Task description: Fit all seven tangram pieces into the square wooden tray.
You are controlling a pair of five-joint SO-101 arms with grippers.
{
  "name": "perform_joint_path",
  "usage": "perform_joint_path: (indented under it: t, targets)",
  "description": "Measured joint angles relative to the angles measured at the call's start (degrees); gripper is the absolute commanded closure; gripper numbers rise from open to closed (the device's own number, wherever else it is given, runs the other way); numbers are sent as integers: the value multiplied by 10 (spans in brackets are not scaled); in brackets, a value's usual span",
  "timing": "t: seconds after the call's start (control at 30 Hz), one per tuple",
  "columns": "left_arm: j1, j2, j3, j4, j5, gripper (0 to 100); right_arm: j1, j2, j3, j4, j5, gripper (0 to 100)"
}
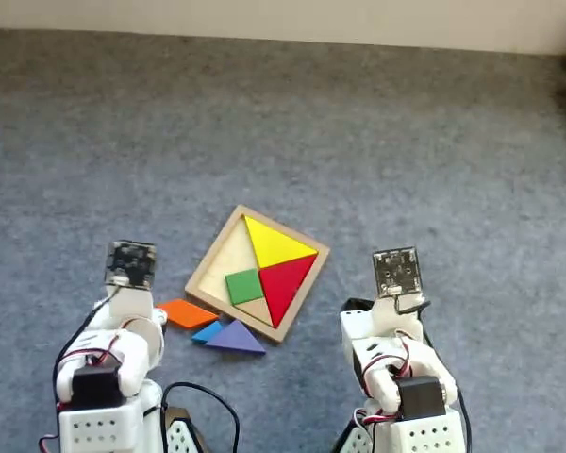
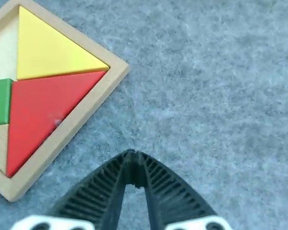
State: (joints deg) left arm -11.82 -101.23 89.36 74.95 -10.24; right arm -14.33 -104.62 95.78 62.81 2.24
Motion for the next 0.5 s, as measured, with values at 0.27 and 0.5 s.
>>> perform_joint_path:
  t: [0.27, 0.5]
  targets:
    - [2, 0, -105, 0, -244, 924, 0, 0, 0, 0, 0, 993]
    - [2, 86, -215, 35, -252, 787, 0, 0, 0, 0, 0, 993]
